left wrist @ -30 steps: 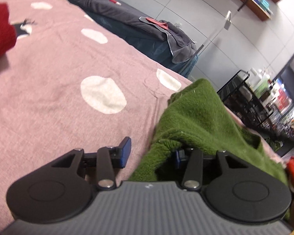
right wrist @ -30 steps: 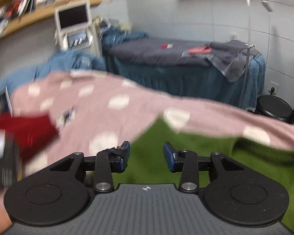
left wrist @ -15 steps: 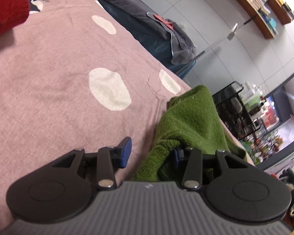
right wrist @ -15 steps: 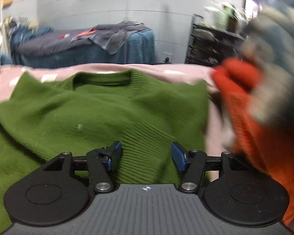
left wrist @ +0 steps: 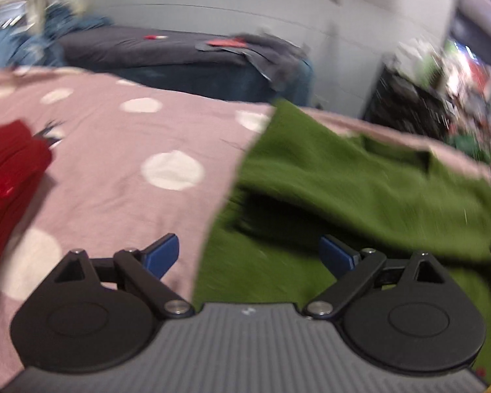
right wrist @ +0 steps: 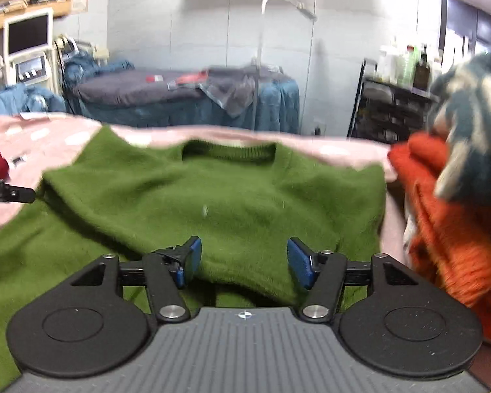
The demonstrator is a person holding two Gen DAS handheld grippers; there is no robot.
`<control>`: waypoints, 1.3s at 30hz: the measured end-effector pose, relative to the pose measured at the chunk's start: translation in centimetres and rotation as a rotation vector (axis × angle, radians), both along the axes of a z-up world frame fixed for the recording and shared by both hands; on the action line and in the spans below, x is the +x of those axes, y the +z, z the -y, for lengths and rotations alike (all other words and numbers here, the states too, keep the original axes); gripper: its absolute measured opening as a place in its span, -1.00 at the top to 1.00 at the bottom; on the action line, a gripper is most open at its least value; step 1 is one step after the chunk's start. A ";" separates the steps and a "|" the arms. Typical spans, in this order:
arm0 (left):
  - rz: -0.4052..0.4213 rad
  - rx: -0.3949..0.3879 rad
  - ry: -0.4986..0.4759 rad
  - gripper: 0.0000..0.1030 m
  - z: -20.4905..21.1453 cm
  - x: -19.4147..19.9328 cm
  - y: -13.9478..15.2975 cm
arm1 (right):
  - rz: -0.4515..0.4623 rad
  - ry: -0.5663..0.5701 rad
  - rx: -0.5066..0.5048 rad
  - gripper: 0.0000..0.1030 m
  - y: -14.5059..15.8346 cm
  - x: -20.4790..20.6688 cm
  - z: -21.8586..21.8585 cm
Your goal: Fold small clothes
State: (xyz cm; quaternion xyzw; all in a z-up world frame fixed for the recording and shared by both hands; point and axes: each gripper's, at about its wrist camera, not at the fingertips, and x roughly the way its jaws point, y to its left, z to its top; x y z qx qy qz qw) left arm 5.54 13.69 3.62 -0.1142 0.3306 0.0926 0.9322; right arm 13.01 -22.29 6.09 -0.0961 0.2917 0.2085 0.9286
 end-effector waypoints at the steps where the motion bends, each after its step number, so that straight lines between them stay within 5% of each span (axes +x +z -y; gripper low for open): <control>1: -0.020 0.014 -0.009 -0.82 0.6 0.2 -0.4 | -0.022 -0.010 -0.007 -1.00 -0.4 0.1 0.3; 5: -0.129 0.028 0.002 -0.80 1.2 1.5 -2.8 | -0.034 -0.006 0.003 -1.00 -0.8 0.3 0.6; 12: -0.155 0.037 -0.025 -0.88 1.0 0.7 -2.2 | -0.018 -0.019 0.040 -1.00 0.5 -1.3 1.4; 19: -0.125 -0.026 -0.219 -0.99 1.0 -5.6 -0.8 | -0.021 -0.035 0.094 -1.00 2.4 -7.0 4.4; 23: -0.169 0.006 -0.308 -1.00 1.0 -8.7 -1.1 | -0.053 -0.063 0.104 -1.00 2.6 -10.7 6.5; 39: -0.150 -0.002 -0.390 -0.99 1.2 -14.5 -0.7 | -0.213 -0.199 0.185 -1.00 0.9 -19.4 12.7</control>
